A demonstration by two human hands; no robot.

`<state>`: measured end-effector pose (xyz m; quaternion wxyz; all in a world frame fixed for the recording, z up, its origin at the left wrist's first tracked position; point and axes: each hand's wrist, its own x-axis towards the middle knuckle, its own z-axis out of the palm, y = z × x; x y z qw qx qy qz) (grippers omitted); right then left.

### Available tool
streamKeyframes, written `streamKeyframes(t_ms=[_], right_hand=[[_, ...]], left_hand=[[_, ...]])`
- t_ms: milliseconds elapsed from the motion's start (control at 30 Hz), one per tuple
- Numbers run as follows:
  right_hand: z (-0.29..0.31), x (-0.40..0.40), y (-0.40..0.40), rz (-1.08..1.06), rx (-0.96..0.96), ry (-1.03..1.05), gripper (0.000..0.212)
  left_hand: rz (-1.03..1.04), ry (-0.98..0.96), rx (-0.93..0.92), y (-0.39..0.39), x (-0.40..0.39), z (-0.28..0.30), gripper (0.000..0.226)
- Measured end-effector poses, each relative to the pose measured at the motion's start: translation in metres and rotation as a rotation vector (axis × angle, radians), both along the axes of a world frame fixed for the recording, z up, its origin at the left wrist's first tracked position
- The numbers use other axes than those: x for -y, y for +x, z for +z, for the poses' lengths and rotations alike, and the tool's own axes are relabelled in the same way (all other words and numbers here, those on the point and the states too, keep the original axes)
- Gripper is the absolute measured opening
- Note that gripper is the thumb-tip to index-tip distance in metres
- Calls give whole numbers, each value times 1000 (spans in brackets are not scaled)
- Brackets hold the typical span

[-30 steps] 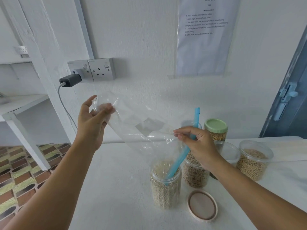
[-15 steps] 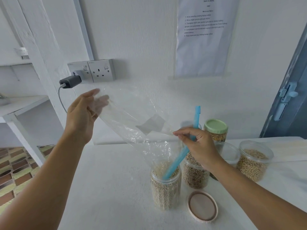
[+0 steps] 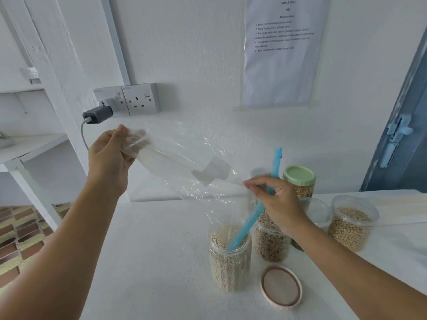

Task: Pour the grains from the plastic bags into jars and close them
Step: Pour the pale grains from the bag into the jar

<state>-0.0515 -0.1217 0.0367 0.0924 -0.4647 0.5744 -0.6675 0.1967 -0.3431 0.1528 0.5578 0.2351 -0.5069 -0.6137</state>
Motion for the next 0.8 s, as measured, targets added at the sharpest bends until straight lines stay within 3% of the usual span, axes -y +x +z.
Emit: streamKeyframes(t_ms=[200,400,533,800], right_hand=[[-6,-1,-3,-46,25,22,31],[-9,-2,-3,-46,31,34,27],[-5,-3,1,-14,14,28,26],[3,1,10,10,85,-20,28]], left_hand=[[-111,-52,50,3,0,-11,8],[-118,-97,123,9,0,-12,22],[-1,-81,67,9,3,-6,29],[-64,-37,-62,12,10,4,44]])
